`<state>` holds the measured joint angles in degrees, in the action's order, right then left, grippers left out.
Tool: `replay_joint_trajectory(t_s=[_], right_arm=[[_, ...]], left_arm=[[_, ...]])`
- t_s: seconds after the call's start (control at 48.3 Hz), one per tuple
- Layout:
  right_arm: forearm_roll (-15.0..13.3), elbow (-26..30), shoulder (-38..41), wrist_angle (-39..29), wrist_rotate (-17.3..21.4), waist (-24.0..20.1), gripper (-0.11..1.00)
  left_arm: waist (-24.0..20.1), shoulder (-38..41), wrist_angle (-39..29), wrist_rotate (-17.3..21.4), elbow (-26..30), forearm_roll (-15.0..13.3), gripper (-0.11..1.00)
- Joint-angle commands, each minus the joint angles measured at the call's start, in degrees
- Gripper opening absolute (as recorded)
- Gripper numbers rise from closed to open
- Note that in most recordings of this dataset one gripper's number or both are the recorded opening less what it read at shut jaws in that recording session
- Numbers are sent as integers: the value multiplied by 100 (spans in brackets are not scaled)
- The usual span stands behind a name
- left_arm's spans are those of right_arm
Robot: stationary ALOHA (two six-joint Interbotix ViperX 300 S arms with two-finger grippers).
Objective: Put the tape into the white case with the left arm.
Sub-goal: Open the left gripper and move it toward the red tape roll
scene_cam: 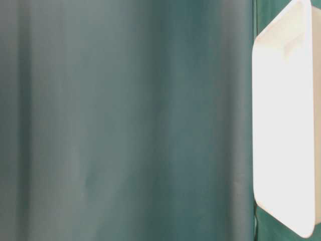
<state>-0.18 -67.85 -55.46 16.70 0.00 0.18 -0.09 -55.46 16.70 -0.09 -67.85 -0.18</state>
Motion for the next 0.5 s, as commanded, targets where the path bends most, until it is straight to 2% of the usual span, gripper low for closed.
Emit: replay_joint_trajectory(t_s=[0.0, 0.041, 0.145, 0.228, 0.476], right_arm=[[-9, 0, 53, 44, 53, 18, 24], [-18, -62, 44, 62, 44, 35, 22], [-18, -158, 26, 70, 53, 79, 2], [-18, -176, -9, 70, 53, 79, -7], [-18, -281, -97, 79, 53, 79, -9]], left_arm=[[0, 62, 35, 70, 18, -114, 24], [0, 62, 26, 70, 18, -114, 22], [0, 70, 26, 70, 18, -114, 3], [0, 70, 26, 70, 9, -114, 1], [9, 70, 35, -35, -18, -132, 1]])
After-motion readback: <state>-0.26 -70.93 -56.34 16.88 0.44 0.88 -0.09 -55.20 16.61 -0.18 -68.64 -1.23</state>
